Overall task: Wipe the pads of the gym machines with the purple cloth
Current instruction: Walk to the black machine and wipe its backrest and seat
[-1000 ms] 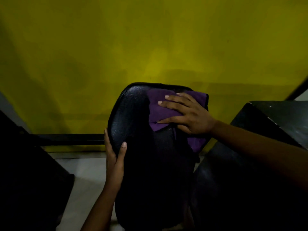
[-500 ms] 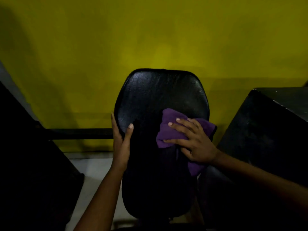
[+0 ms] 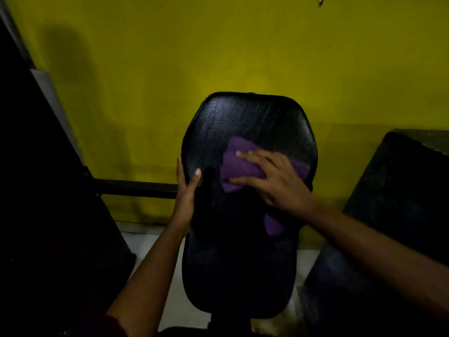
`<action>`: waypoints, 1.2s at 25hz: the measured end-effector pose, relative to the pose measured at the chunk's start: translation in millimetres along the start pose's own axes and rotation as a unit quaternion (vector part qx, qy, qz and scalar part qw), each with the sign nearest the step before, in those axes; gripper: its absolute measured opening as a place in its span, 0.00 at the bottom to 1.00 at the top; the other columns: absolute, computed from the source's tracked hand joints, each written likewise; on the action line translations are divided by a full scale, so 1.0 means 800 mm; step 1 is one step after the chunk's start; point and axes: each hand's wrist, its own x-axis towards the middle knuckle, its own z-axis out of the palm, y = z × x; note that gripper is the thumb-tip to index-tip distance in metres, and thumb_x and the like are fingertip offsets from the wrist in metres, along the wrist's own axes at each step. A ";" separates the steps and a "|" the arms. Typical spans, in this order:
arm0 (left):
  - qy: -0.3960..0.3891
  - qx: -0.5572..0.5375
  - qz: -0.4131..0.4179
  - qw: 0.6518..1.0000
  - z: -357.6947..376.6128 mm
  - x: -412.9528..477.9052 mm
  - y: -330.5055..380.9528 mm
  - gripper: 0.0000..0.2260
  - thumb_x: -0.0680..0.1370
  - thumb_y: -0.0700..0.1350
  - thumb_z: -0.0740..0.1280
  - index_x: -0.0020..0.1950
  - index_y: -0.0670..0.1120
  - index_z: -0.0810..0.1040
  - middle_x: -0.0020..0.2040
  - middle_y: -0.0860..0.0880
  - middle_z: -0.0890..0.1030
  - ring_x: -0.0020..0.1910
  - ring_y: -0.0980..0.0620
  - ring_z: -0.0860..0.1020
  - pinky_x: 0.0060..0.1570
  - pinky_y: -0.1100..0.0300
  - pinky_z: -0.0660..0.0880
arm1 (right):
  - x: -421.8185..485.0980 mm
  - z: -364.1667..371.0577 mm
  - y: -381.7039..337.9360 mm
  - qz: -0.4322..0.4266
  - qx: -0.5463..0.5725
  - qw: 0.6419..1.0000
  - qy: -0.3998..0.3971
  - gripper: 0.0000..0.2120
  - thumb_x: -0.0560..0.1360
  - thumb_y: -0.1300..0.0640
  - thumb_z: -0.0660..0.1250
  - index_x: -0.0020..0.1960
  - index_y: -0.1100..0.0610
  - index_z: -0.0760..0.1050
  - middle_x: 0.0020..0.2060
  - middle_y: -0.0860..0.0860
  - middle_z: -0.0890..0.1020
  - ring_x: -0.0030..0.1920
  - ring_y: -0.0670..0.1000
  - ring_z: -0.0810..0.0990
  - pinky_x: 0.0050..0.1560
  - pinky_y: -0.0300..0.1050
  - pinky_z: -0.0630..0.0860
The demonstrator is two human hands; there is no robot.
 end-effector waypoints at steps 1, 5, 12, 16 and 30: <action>0.002 -0.011 0.005 1.000 -0.006 -0.001 -0.004 0.33 0.72 0.58 0.67 0.73 0.61 0.55 0.76 0.53 0.58 0.73 0.53 0.62 0.72 0.47 0.62 | 0.026 0.002 0.003 0.010 -0.016 1.000 0.012 0.20 0.70 0.56 0.61 0.62 0.44 0.72 0.69 0.55 0.70 0.64 0.57 0.68 0.58 0.51 0.65; -0.010 -0.024 0.020 0.999 -0.014 -0.017 -0.030 0.39 0.66 0.67 0.66 0.73 0.59 0.57 0.69 0.58 0.68 0.65 0.61 0.72 0.58 0.64 0.74 | 0.065 0.033 -0.027 0.088 -0.056 0.994 -0.015 0.24 0.68 0.49 0.59 0.64 0.41 0.70 0.72 0.53 0.67 0.69 0.58 0.66 0.64 0.55 0.60; 0.005 -0.098 0.035 0.995 -0.005 -0.049 -0.042 0.19 0.82 0.51 0.43 0.72 0.58 0.56 0.53 0.59 0.78 0.44 0.66 0.81 0.40 0.71 0.77 | 0.041 0.055 -0.063 0.066 -0.098 0.993 -0.010 0.26 0.68 0.48 0.56 0.66 0.39 0.68 0.72 0.52 0.67 0.67 0.58 0.67 0.60 0.54 0.58; -0.014 -0.115 0.036 0.993 -0.011 -0.053 -0.049 0.19 0.82 0.49 0.46 0.73 0.53 0.57 0.63 0.53 0.74 0.51 0.63 0.80 0.48 0.67 0.78 | -0.002 0.069 -0.098 0.055 -0.095 0.994 -0.017 0.26 0.68 0.48 0.56 0.66 0.38 0.67 0.72 0.51 0.66 0.68 0.57 0.65 0.60 0.55 0.59; -0.041 0.060 0.041 0.997 -0.049 -0.129 -0.104 0.20 0.79 0.51 0.57 0.69 0.61 0.55 0.69 0.65 0.58 0.66 0.68 0.64 0.63 0.72 0.65 | -0.109 0.059 -0.134 -0.063 -0.030 0.997 -0.021 0.17 0.73 0.49 0.59 0.61 0.40 0.68 0.69 0.51 0.66 0.61 0.56 0.67 0.52 0.51 0.68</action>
